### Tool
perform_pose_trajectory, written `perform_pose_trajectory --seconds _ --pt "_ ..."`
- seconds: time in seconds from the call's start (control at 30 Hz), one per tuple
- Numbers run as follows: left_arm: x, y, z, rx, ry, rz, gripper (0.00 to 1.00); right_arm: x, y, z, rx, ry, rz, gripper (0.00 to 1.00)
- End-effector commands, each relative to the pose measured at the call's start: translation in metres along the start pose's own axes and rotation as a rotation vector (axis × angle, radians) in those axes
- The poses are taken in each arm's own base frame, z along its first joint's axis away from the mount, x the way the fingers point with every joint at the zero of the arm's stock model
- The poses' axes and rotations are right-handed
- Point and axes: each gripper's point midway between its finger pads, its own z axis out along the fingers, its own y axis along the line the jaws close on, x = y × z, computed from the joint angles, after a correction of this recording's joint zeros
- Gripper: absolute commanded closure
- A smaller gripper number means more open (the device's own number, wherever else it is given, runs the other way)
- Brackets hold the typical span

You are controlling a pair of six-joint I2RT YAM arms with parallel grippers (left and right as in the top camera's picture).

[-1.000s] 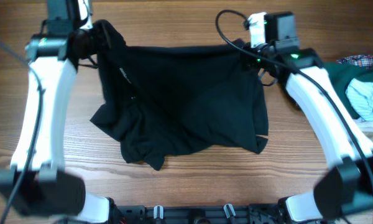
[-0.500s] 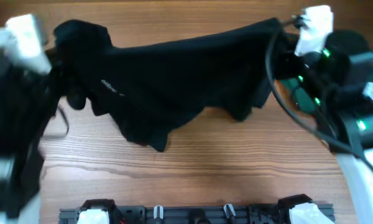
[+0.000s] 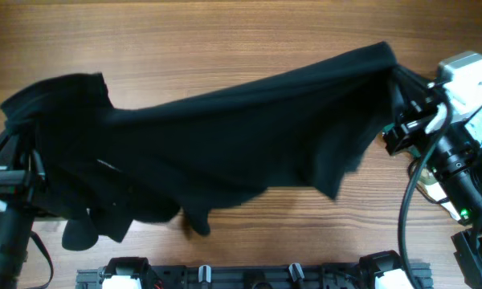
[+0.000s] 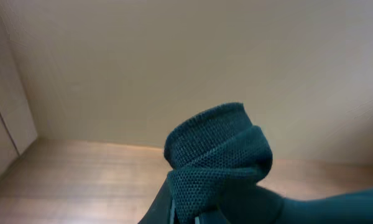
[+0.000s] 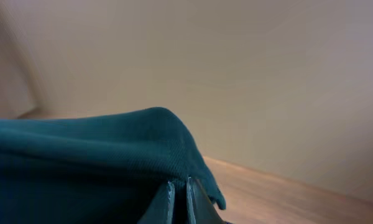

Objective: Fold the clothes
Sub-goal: 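Lift the shirt with both grippers and shake it out, then lay the shirt flat on the table and release both grippers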

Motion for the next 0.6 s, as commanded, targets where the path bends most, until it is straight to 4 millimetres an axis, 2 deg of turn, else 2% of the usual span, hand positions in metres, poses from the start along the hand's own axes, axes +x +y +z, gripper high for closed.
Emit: perform_pose_trajectory --seconds 0.0,0.07,0.17,0.23,0.37,0.43,0.47,0.5,0.53,0.57 --pt "0.001 0.003 0.004 -0.018 0.014 0.049 0.96 0.005 0.012 -0.001 -0.073 0.021 -0.015 0.96" --pt "0.005 0.003 0.012 -0.020 0.041 0.048 0.96 0.016 0.004 0.004 -0.029 0.070 0.021 0.96" --pt "0.015 0.005 0.035 -0.028 0.110 0.049 0.96 0.036 0.003 0.020 -0.031 0.159 0.061 0.96" --pt "0.027 0.007 0.063 -0.036 0.187 0.050 0.96 0.055 0.001 0.038 -0.036 0.236 0.073 0.96" --pt "0.068 0.012 0.146 -0.057 0.393 0.051 0.96 0.108 -0.007 0.097 -0.036 0.429 0.103 0.96" --pt "0.100 0.016 0.193 -0.069 0.507 0.051 0.96 0.140 -0.017 0.132 -0.005 0.516 0.104 0.96" --pt "0.111 0.018 0.210 -0.072 0.543 0.050 0.96 0.155 -0.022 0.148 0.016 0.546 0.101 0.95" --pt "0.131 0.021 0.237 -0.077 0.597 0.050 0.96 0.168 -0.027 0.163 0.026 0.572 0.086 0.96" --pt "0.143 0.022 0.253 -0.080 0.624 0.050 0.96 0.178 -0.029 0.175 0.025 0.585 0.066 0.96" --pt "0.163 0.025 0.279 -0.085 0.662 0.049 0.96 0.194 -0.034 0.195 0.034 0.601 0.039 0.96"
